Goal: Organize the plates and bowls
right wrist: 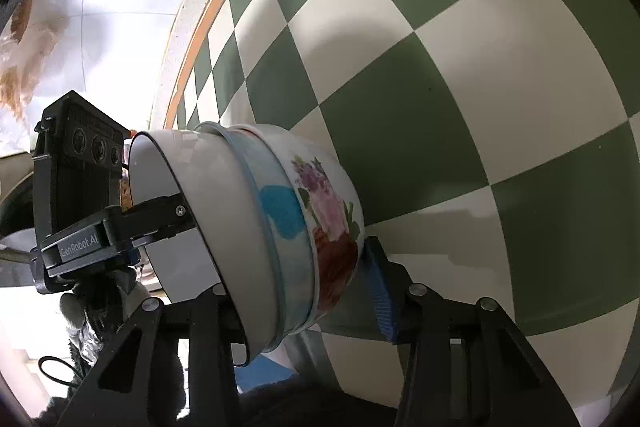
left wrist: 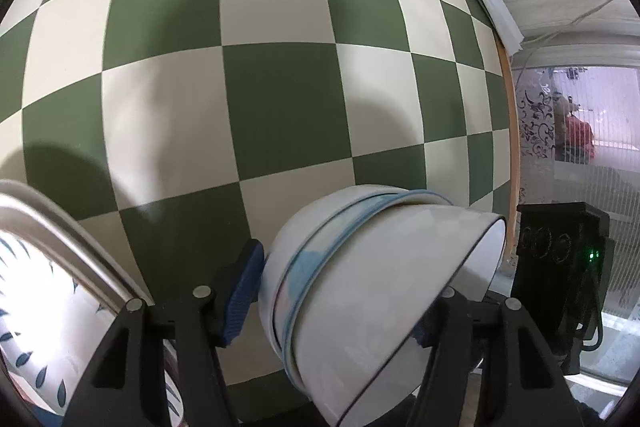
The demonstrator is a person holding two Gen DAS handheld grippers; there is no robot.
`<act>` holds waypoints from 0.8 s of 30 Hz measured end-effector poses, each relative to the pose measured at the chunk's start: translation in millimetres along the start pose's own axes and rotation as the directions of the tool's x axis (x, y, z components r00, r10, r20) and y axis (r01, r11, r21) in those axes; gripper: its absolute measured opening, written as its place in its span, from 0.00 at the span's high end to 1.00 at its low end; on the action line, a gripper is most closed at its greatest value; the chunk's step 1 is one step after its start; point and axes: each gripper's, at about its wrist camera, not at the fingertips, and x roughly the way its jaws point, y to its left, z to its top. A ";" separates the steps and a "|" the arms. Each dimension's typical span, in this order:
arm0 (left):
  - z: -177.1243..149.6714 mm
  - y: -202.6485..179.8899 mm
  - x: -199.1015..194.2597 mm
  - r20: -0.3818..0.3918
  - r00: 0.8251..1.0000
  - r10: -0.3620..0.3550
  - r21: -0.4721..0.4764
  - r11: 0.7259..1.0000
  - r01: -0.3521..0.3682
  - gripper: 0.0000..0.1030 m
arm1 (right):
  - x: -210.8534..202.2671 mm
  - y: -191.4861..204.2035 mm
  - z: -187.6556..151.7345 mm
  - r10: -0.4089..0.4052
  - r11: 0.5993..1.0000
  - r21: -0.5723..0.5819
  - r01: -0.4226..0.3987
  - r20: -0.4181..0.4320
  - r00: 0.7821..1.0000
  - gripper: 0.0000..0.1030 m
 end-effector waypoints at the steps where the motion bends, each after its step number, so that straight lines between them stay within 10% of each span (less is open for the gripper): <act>1: -0.9 -1.1 -0.6 0.001 1.000 0.009 0.001 1.000 -0.009 0.43 | 1.0 0.7 1.1 -0.001 1.000 -0.005 0.001 -0.005 1.000 0.55; 24: -24.3 31.3 -92.7 0.166 0.986 0.026 -0.093 0.996 -0.010 0.43 | 21.6 102.7 22.3 -0.031 0.982 -0.187 0.018 -0.067 0.997 0.55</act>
